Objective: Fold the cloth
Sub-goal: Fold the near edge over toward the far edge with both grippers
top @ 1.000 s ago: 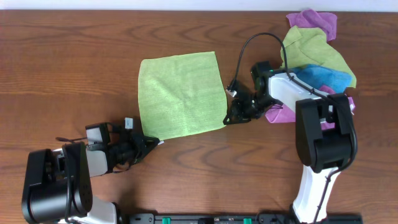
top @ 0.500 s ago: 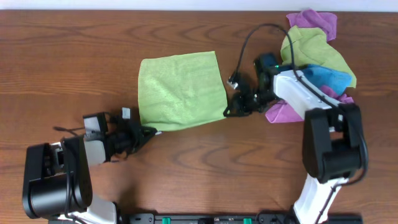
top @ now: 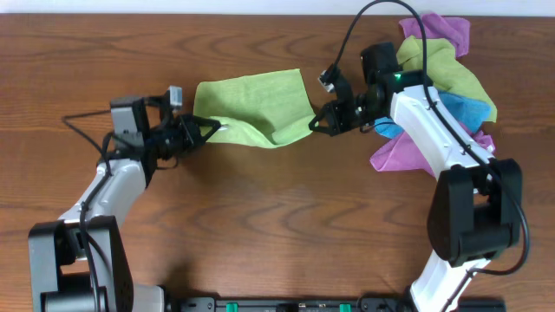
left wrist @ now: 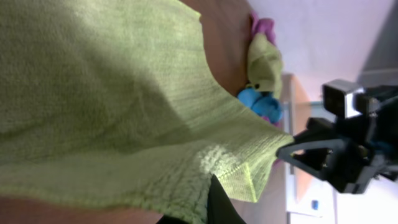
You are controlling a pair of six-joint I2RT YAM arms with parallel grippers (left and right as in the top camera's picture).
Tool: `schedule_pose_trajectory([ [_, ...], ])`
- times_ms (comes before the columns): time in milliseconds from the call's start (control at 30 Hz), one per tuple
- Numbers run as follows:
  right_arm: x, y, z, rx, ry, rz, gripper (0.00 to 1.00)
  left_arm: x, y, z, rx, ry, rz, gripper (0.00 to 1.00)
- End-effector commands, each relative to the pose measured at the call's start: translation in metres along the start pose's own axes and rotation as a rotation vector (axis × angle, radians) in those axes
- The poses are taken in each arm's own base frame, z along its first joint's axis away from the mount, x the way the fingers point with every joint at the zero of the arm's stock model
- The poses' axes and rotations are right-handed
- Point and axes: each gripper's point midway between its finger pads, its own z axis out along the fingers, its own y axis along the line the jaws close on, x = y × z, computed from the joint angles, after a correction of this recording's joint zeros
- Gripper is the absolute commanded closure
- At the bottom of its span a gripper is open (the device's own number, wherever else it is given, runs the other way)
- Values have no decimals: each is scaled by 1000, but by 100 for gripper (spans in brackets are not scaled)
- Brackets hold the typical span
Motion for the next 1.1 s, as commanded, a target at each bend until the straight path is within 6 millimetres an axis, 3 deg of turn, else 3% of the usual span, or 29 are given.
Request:
schedule_pose_trajectory([
  [0, -14, 5, -9, 37, -34, -30, 98, -18, 2, 0, -133, -40, 176, 94],
  [133, -15, -1, -10, 80, -35, -7, 98, -38, 27, -16, -398, -62, 295, 94],
  [300, -28, -14, -13, 153, -86, 29, 98, -77, 26, -33, -537, -177, 381, 94],
  [433, -42, -21, -13, 210, -137, 40, 99, -90, 19, -33, -526, -225, 412, 94],
  [600, -61, -24, -12, 278, -204, 1, 99, -88, 17, -23, -489, -215, 402, 94],
  [733, -64, -21, -10, 283, -214, -13, 98, -79, 14, -14, -476, -188, 392, 95],
  [900, -59, -20, -7, 281, -195, -5, 99, -48, 23, 2, -503, -72, 360, 94],
  [933, -59, -20, -7, 281, -195, -5, 98, -40, 30, 7, -512, -41, 339, 91],
  [967, -59, -20, -7, 281, -192, -4, 98, -31, 44, 14, -528, -7, 274, 53],
  [1067, -55, -20, -7, 282, -180, 4, 98, -17, 68, 31, -522, 52, 182, 43],
])
